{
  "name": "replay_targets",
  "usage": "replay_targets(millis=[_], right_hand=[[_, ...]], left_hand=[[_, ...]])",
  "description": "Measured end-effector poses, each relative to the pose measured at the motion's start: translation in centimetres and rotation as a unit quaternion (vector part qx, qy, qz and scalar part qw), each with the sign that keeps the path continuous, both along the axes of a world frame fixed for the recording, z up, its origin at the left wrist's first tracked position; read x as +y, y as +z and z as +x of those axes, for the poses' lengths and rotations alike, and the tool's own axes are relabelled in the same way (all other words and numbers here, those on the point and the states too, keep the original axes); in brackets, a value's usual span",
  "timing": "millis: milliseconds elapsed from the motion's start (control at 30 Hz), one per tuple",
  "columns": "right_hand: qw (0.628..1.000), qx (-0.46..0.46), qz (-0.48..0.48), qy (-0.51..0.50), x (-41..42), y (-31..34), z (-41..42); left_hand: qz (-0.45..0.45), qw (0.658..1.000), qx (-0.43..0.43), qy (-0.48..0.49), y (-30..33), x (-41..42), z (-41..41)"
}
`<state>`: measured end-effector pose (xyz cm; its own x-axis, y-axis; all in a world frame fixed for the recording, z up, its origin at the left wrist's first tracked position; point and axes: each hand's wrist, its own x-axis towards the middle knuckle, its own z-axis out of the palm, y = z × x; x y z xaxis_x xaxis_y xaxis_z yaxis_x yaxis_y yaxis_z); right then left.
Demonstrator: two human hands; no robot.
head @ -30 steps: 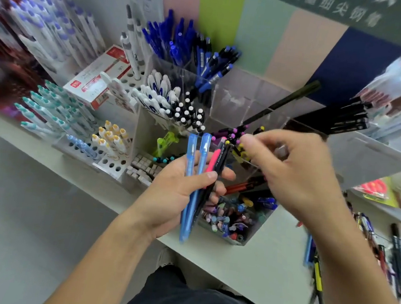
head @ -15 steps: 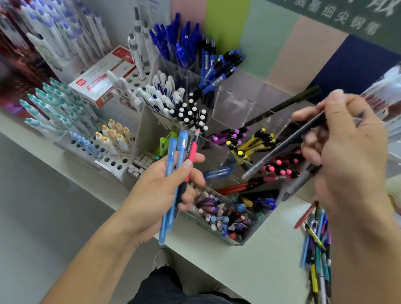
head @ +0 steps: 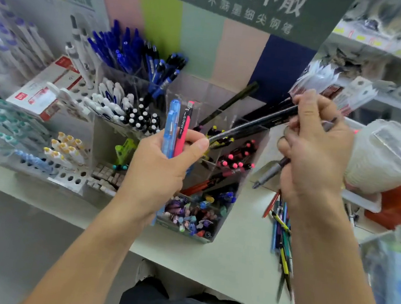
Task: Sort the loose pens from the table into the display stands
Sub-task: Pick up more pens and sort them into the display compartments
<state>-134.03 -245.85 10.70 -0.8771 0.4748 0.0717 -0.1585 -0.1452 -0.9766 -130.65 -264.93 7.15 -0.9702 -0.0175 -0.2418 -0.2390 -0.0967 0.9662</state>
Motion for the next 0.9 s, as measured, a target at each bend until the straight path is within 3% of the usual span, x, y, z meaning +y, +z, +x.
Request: replay_targets(millis=[100,200,267,367,433,500,600,700,767,900], right_hand=[[0.968,0.092,0.202,-0.118,2.8,0.9,-0.5],[0.937,0.124,0.304,-0.121,3.3,1.1,-1.1],[0.927,0.107,0.347,-0.092,3.0,0.9,-1.6],[0.911,-0.002,0.413,0.010,2.7,0.3,-2.7],[0.892,-0.029,0.450,0.015,2.5,0.4,-2.7],[0.922,0.004,0.385,-0.036,2.0,0.9,-2.3],[0.986,0.101,0.115,-0.065,0.9,2.1,-1.1],[0.994,0.095,0.033,-0.044,-0.3,2.4,-0.5],[0.993,0.082,-0.078,-0.018,-1.1,2.5,-0.2],[0.949,0.061,-0.306,0.046,-3.3,2.3,0.3]], left_hand=[[0.098,0.993,-0.059,-0.011,-0.2,0.4,0.0],[0.202,0.974,-0.100,-0.028,-0.4,0.8,0.1],[0.233,0.966,-0.107,-0.037,-0.5,0.9,0.3],[0.236,0.965,-0.110,-0.042,-0.6,0.7,0.5],[0.239,0.964,-0.113,-0.039,-0.7,0.4,0.6],[0.244,0.962,-0.114,-0.033,-0.7,0.0,0.8],[0.251,0.961,-0.112,-0.029,-0.8,-0.5,0.9],[0.247,0.963,-0.103,-0.028,-0.7,-0.6,1.0],[0.244,0.965,-0.097,-0.023,-0.6,-0.7,1.1],[0.208,0.974,-0.085,-0.031,-0.6,-1.2,1.3]])
